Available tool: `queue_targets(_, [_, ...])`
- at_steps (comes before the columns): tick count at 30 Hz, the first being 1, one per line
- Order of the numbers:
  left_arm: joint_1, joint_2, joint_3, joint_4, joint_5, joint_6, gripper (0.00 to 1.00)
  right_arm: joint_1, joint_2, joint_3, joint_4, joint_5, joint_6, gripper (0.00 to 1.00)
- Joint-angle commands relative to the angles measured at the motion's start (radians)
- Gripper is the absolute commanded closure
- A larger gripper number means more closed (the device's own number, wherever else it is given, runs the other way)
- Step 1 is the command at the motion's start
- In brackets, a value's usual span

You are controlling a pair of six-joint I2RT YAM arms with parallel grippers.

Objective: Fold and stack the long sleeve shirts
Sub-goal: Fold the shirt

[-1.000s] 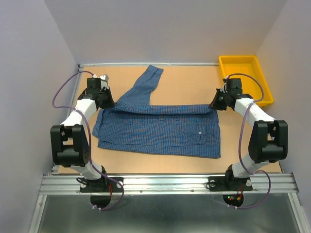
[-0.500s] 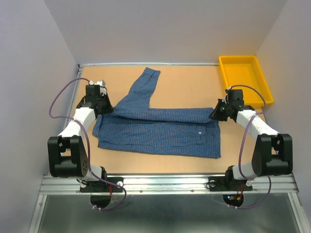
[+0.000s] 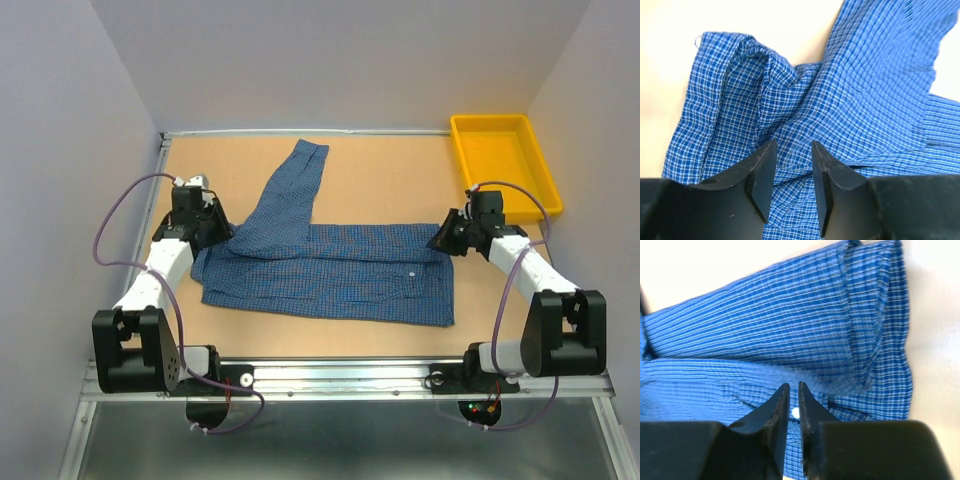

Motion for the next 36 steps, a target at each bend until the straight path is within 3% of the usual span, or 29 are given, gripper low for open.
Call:
queue_targets(1, [0.001,-0.052,0.035,-0.001,-0.018,-0.011,0.51,-0.003,-0.052,-0.036,-0.005,-0.072,0.014,0.78])
queue_targets(4, [0.000,-0.064,0.027,-0.016,-0.075,-0.025,0.40,-0.003,-0.064,-0.053,-0.017,-0.112,0.008,0.63])
queue_targets(5, [0.001,-0.072,0.024,-0.016,-0.096,-0.040,0.38,-0.003,-0.070,-0.053,-0.024,-0.118,0.005,0.53])
queue_targets(11, [0.026,-0.067,0.009,0.009,-0.096,-0.115,0.34,-0.003,-0.092,0.002,-0.033,-0.109,-0.033,0.34])
queue_targets(21, [0.073,0.187,0.043,0.151,0.048,-0.227,0.38,0.125,0.035,0.143,0.051,-0.083,-0.044,0.30])
queue_targets(27, [0.073,0.291,0.092,0.223,0.132,-0.262,0.40,0.184,0.087,0.085,0.179,-0.050,0.020,0.30])
queue_targets(36, [0.073,0.393,0.193,0.262,0.157,-0.246,0.43,0.213,0.143,-0.010,0.237,-0.035,0.023,0.30])
